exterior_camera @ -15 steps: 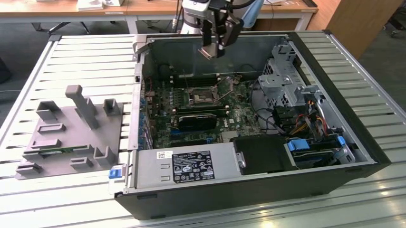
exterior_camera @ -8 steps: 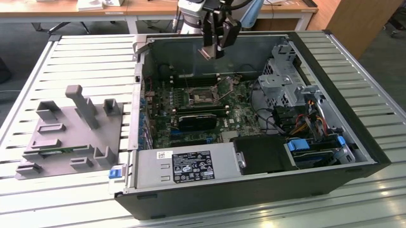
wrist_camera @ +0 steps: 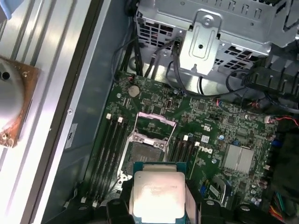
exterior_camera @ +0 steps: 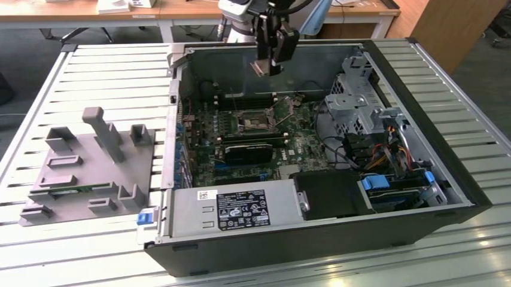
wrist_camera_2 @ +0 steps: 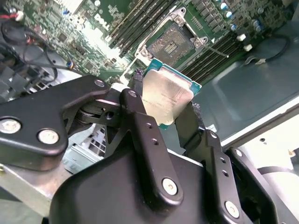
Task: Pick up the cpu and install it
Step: 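Place the cpu into insertion slot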
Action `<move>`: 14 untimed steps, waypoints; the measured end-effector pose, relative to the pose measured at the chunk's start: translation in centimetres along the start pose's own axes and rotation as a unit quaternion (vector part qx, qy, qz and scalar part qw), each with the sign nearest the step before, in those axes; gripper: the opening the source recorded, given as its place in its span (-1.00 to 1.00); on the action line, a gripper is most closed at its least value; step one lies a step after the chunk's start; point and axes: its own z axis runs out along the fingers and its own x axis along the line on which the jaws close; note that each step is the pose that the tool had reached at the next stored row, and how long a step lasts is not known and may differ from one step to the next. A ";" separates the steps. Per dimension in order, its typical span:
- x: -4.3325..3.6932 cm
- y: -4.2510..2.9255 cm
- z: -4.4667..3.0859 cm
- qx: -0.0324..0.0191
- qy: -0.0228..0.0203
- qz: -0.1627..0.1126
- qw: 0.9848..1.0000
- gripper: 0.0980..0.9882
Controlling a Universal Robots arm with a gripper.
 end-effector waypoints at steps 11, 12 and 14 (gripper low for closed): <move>0.16 -0.11 1.30 0.000 -0.004 0.079 0.997 -0.03; 0.26 -0.10 1.50 0.000 -0.004 0.080 0.997 -0.03; 0.49 -0.05 1.86 0.000 -0.004 0.080 0.997 -0.03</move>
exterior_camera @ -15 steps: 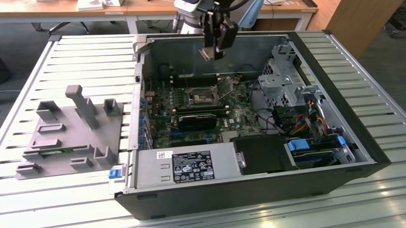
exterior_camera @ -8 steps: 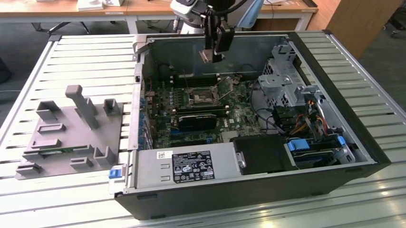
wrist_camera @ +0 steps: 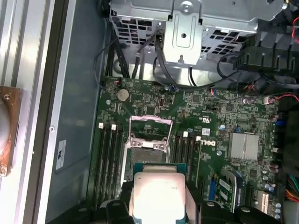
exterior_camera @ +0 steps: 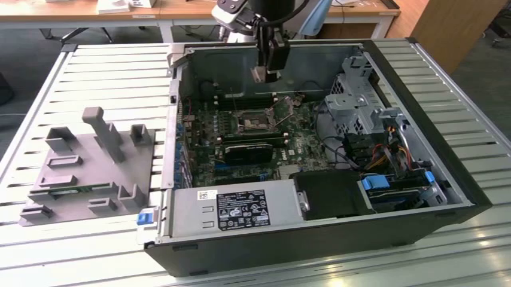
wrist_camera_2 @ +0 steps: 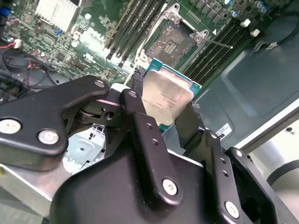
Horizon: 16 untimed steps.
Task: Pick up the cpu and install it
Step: 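Place the cpu into insertion slot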
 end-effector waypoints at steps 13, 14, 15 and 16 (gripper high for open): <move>0.47 -0.33 2.26 0.000 -0.001 0.020 1.000 -0.03; 0.49 -0.33 2.45 0.000 -0.001 0.020 1.000 -0.03; 0.51 -0.34 2.63 0.000 -0.001 0.020 1.000 -0.03; 0.51 -0.35 2.81 0.000 -0.001 0.020 1.000 -0.03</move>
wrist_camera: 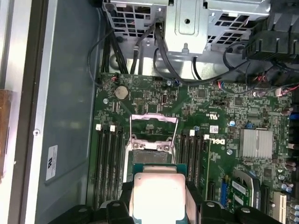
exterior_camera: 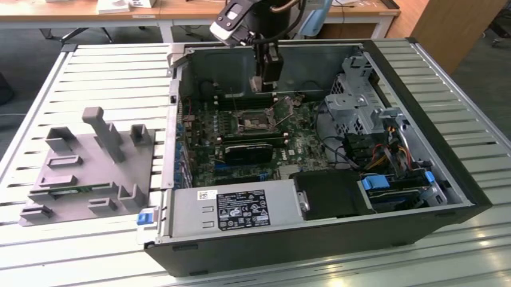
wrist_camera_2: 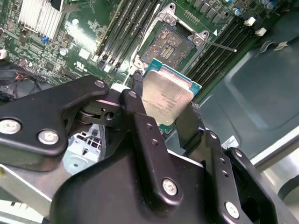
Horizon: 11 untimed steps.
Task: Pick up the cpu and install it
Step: 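Place the cpu into insertion slot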
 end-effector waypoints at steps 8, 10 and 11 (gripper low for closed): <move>0.01 -0.04 0.74 0.000 0.000 0.000 1.000 -0.03; 0.01 -0.04 0.91 0.000 0.000 0.000 1.000 -0.03; 0.01 -0.05 0.97 0.000 0.000 0.000 1.000 -0.03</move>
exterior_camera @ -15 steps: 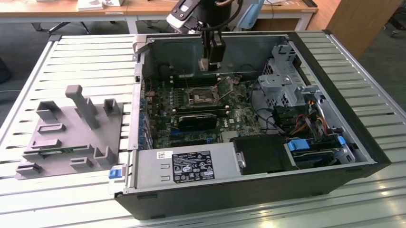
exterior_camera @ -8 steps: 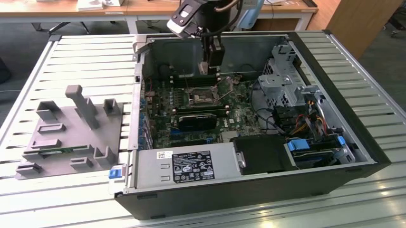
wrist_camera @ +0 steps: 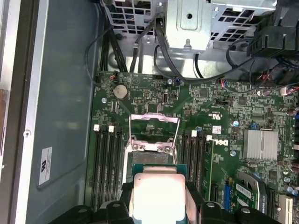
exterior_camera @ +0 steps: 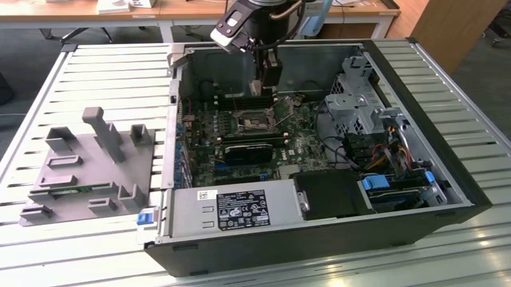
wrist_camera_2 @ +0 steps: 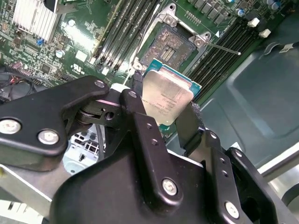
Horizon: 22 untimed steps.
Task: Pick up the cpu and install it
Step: 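Place the cpu into insertion slot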
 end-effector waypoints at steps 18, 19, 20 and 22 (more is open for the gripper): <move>0.01 -0.14 1.01 0.001 0.000 0.000 1.000 -0.03; 0.01 -0.17 1.06 0.001 0.000 0.000 1.000 -0.03; 0.01 -0.21 1.12 0.001 0.000 0.000 1.000 -0.03; 0.01 -0.25 1.27 0.001 0.000 0.000 1.000 -0.03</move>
